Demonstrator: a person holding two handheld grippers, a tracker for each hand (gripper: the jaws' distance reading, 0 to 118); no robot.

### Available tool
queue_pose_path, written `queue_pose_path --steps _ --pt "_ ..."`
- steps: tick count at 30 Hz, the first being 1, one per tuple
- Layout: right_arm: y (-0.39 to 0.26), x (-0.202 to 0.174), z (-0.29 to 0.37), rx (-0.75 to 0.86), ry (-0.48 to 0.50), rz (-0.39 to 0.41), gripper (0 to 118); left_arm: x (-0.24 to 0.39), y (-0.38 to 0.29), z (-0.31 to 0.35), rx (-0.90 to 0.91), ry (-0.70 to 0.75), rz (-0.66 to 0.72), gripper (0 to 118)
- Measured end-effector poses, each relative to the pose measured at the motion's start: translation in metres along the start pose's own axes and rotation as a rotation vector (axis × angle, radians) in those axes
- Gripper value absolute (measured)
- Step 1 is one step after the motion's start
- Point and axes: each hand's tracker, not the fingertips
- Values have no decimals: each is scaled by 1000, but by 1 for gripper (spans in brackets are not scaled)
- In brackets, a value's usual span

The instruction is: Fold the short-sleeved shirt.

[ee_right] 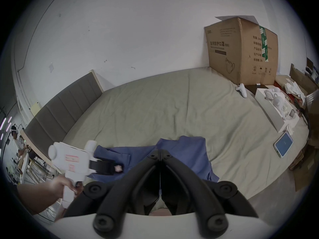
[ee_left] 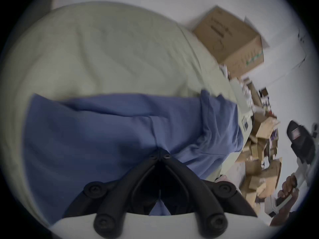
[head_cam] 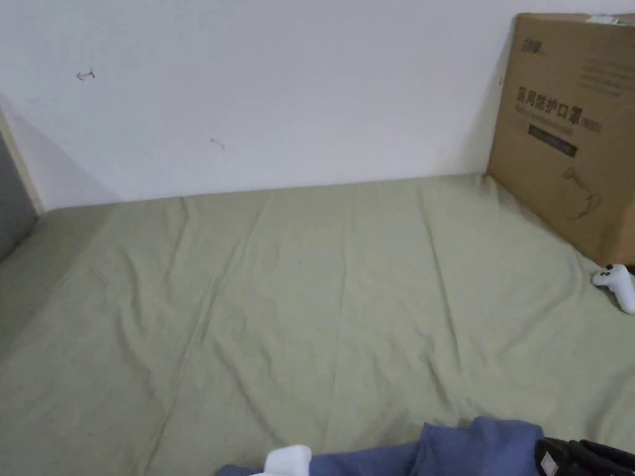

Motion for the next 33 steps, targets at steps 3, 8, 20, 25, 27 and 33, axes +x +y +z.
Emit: queue_pose_path --steps 3,8,20,25,27,33 --pt "1 4 0 -17 16 -36 0 17 2 -14 -45 -167 60 0" --pt "4 5 7 12 43 -40 0 -3 -6 55 142 -340 87 0" --pt "10 -13 -10 -35 65 43 0 -206 -14 125 208 -349 345 118" --pt "11 -19 -14 -72 62 67 0 -226 -18 51 -18 -649 512 118" --pt "11 -18 -14 -87 81 52 0 -212 -10 45 53 -718 434 118" --pt "11 -16 -17 -117 87 33 0 -167 0 16 23 -634 319 75"
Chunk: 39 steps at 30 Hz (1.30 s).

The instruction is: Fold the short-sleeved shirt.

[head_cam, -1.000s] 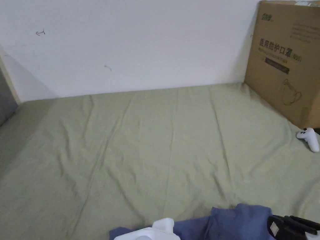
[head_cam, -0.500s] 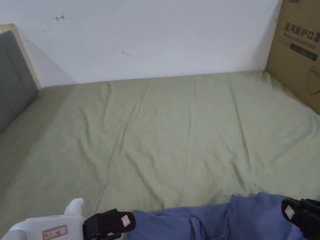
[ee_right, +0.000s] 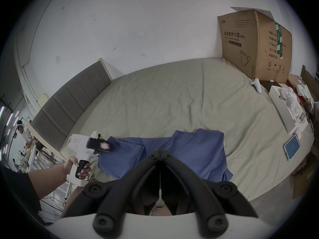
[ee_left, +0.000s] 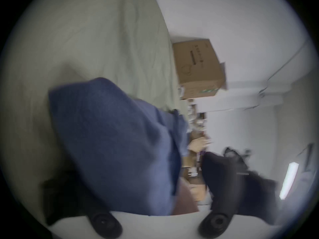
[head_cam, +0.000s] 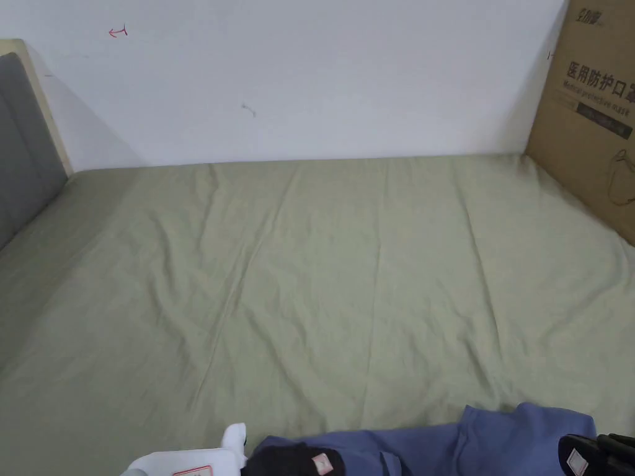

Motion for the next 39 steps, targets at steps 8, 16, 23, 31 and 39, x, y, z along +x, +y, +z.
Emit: queue_pose_path --steps 8,16,23,31,39 --pt "-5 6 1 -10 6 -17 0 73 -20 28 59 390 -199 8" --pt "-16 22 5 -2 44 -63 0 149 -32 58 217 977 -325 9" --pt "-15 39 23 32 41 -109 0 176 -26 -80 18 486 -169 39" --pt "-13 59 32 56 19 -140 0 203 -25 -97 81 413 -268 108" --pt "-18 66 22 53 23 -150 0 189 -32 -107 36 542 -401 0"
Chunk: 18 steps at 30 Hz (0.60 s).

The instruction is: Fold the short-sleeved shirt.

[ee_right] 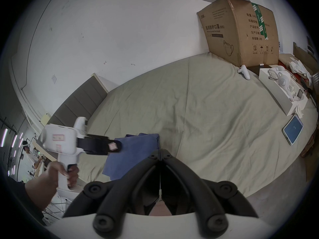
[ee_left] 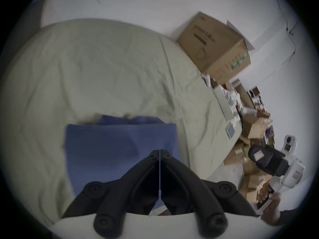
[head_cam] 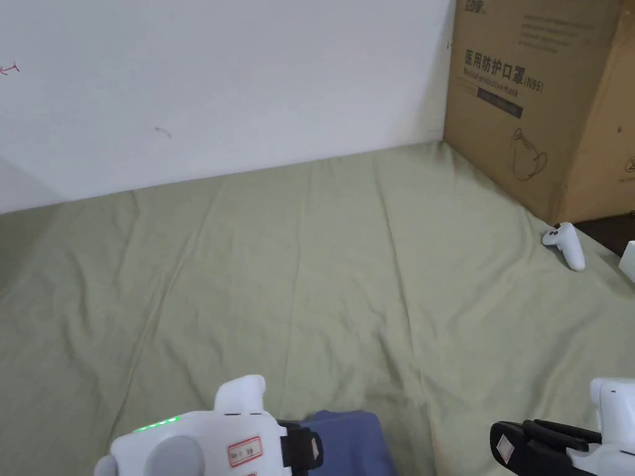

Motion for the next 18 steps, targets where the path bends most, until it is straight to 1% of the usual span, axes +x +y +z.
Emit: queue_pose_path --steps 1,3,4,6,7,9,12,13,14,15,16,18 --pt "0 1 0 0 7 -7 0 4 0 -18 -47 -33 -13 0" --pt "-1 1 0 -3 16 -11 0 18 -6 -50 -97 -41 -46 0" --pt "-1 2 0 -4 16 -10 0 24 -10 -72 -152 -49 -72 0" --pt "-2 3 0 -12 -4 -1 0 31 -19 -115 -242 20 -95 0" --pt "-2 4 -1 -20 -15 -3 0 32 -27 -129 -265 10 -82 0" --pt "-2 6 -2 -52 -18 -53 0 28 -28 -134 -188 -51 -26 0" --pt "-4 7 4 -20 72 -113 0 29 -19 -116 -202 -48 10 0" --pt "-3 5 6 -8 92 -125 0 30 -20 -90 -125 -56 13 0" --pt "-1 3 8 1 101 -126 0 33 -22 -64 -30 -50 -18 0" --pt "4 -1 11 17 117 -121 0 38 -20 -29 104 -14 -80 0" --pt "9 -7 14 49 135 -106 0 40 -21 7 221 12 -127 0" --pt "20 -22 21 139 157 -28 0 37 -26 72 431 60 -215 0"
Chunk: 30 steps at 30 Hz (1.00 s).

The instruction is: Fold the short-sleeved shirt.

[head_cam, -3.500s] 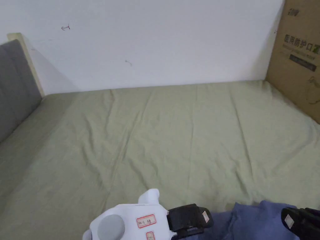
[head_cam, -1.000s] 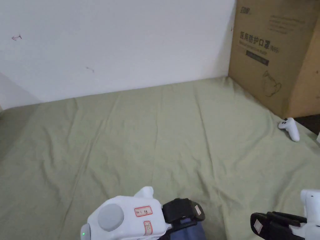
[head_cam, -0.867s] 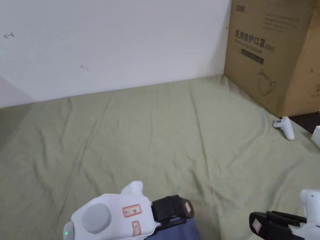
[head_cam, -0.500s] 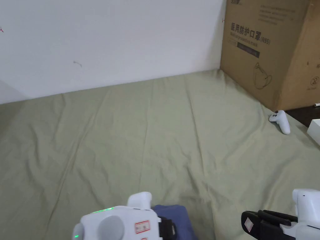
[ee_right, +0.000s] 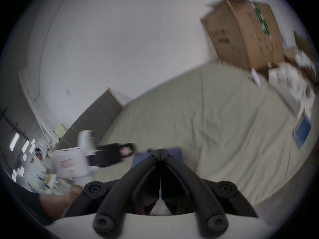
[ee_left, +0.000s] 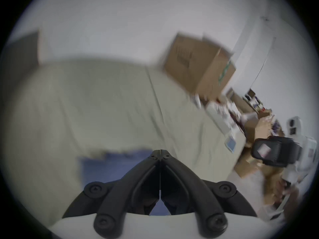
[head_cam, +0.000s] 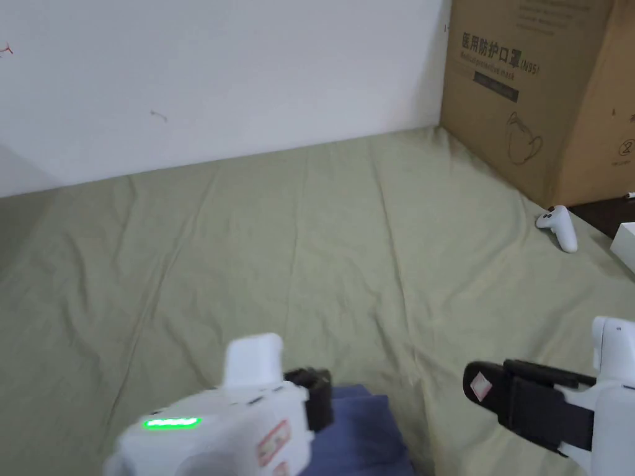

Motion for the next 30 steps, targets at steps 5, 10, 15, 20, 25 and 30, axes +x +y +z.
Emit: queue_pose_path --steps 5,10,15,20,25,30 --pt "-10 -52 8 458 -169 371 0 -19 8 111 411 380 -173 0" --pt "-53 -53 -10 505 -410 417 0 -30 -47 138 502 683 -289 0" --pt "-47 -45 -2 490 -413 348 0 -38 -53 132 425 622 -243 0" --pt "-24 -40 -9 370 -216 327 0 -44 -32 133 390 510 -190 0" --pt "-19 13 -142 -605 162 27 0 -99 -21 92 20 196 193 0" --pt "-64 37 -195 -819 -36 256 0 -161 -46 47 -190 41 472 0"
